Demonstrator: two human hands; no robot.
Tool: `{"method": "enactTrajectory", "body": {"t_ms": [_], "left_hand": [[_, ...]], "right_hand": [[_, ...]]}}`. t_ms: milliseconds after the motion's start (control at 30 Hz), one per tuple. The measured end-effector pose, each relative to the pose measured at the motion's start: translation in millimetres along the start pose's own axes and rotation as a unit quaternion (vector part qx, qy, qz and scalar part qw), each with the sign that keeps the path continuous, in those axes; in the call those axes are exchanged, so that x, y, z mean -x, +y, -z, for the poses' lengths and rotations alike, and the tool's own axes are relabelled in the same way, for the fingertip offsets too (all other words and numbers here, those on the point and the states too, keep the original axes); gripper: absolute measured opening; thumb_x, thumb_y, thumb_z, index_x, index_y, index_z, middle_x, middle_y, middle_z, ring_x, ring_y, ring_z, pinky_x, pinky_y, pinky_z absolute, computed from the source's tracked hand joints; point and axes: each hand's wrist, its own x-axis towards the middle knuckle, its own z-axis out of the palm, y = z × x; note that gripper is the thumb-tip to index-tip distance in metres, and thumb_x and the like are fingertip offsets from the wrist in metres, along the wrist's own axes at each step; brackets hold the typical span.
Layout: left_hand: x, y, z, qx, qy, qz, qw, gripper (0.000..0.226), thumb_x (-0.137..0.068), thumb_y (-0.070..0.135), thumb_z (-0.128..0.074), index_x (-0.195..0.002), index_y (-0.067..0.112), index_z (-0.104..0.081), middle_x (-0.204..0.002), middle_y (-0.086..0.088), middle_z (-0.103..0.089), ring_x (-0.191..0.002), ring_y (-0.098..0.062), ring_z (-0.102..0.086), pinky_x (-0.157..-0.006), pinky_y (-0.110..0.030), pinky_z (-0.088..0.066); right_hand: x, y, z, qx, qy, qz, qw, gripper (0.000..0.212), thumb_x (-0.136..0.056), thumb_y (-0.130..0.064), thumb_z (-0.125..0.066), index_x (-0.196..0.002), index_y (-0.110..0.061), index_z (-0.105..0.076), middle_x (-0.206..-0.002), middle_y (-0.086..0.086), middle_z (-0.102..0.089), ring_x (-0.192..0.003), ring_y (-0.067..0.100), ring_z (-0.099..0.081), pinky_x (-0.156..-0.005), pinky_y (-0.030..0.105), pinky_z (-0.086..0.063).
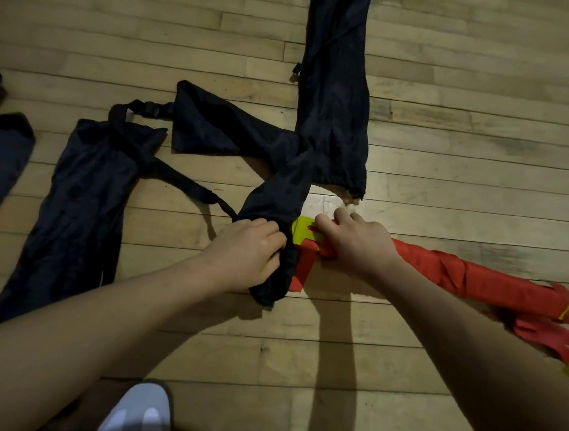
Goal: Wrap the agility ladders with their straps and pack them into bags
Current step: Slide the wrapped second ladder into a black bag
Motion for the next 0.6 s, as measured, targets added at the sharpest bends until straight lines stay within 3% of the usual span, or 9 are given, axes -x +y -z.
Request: {"method": "enactTrajectory", "body": {"t_ms": [133, 233, 400, 467, 533, 600], "left_hand": [[6.6, -0.2, 4.9, -0.022, 0.004, -0.002, 1.000, 0.024, -0.081, 0.023, -0.048, -0.077, 0.011, -0.069, -0.071, -0.001, -0.062, -0.062, -0.019, -0.058, -0.053, -0.026, -0.043], [13.0, -1.8, 6.8, -0.038, 0.010, 0.031, 0.999, 0.020, -0.080, 0.020, -0.055, -0.081, 0.008, -0.071, -0.075, -0.004, -0.064, -0.066, -0.023, -0.061, -0.056, -0.031, -0.047], [8.4, 6.2, 9.3, -0.041, -0.064, 0.116, 0.990, 0.030, -0.100, 0.023, -0.043, -0.121, 0.015, -0.062, -0.121, -0.002, -0.052, -0.110, -0.020, -0.048, -0.085, -0.032, -0.042], [8.2, 4.5, 7.5, -0.072, -0.068, 0.084, 0.992, 0.025, -0.096, 0.020, -0.052, -0.115, 0.012, -0.067, -0.130, -0.007, -0.050, -0.120, -0.025, -0.045, -0.092, -0.036, -0.043], [5.5, 1.9, 4.2, -0.095, -0.047, 0.040, 0.994, 0.013, -0.082, 0.012, -0.071, -0.094, 0.008, -0.074, -0.128, -0.017, -0.056, -0.121, -0.037, -0.049, -0.094, -0.046, -0.046], [-1.6, -0.8, -1.8, -0.096, -0.069, 0.021, 0.993, 0.013, -0.083, 0.011, -0.069, -0.094, 0.008, -0.074, -0.136, -0.021, -0.051, -0.128, -0.041, -0.044, -0.103, -0.052, -0.039]], "right_hand": [[6.8, -4.5, 17.8, -0.018, 0.043, -0.027, 0.999, 0.061, -0.086, -0.052, -0.058, -0.134, -0.021, -0.036, -0.121, 0.009, -0.049, -0.107, 0.030, -0.054, -0.062, 0.032, -0.034], [7.7, -8.6, 32.4, -0.006, 0.045, -0.026, 0.999, 0.065, -0.084, -0.046, -0.063, -0.136, -0.023, -0.031, -0.123, 0.009, -0.049, -0.107, 0.029, -0.055, -0.064, 0.032, -0.035], [13.0, -13.5, 50.0, -0.016, 0.002, -0.045, 0.999, 0.072, -0.079, -0.054, -0.066, -0.133, -0.024, -0.031, -0.118, 0.008, -0.052, -0.100, 0.030, -0.060, -0.064, 0.034, -0.036], [18.1, -11.1, 50.8, -0.029, -0.012, -0.064, 0.997, 0.069, -0.077, -0.053, -0.068, -0.128, -0.023, -0.033, -0.117, 0.007, -0.054, -0.094, 0.029, -0.060, -0.063, 0.033, -0.036], [25.1, -7.0, 48.2, -0.037, -0.018, -0.082, 0.996, 0.068, -0.076, -0.050, -0.069, -0.128, -0.023, -0.033, -0.115, 0.006, -0.054, -0.090, 0.029, -0.061, -0.062, 0.032, -0.036], [33.3, -0.6, 43.2, -0.040, -0.021, -0.101, 0.994, 0.072, -0.077, -0.048, -0.069, -0.132, -0.023, -0.031, -0.112, 0.005, -0.054, -0.089, 0.029, -0.060, -0.062, 0.032, -0.036]]}}
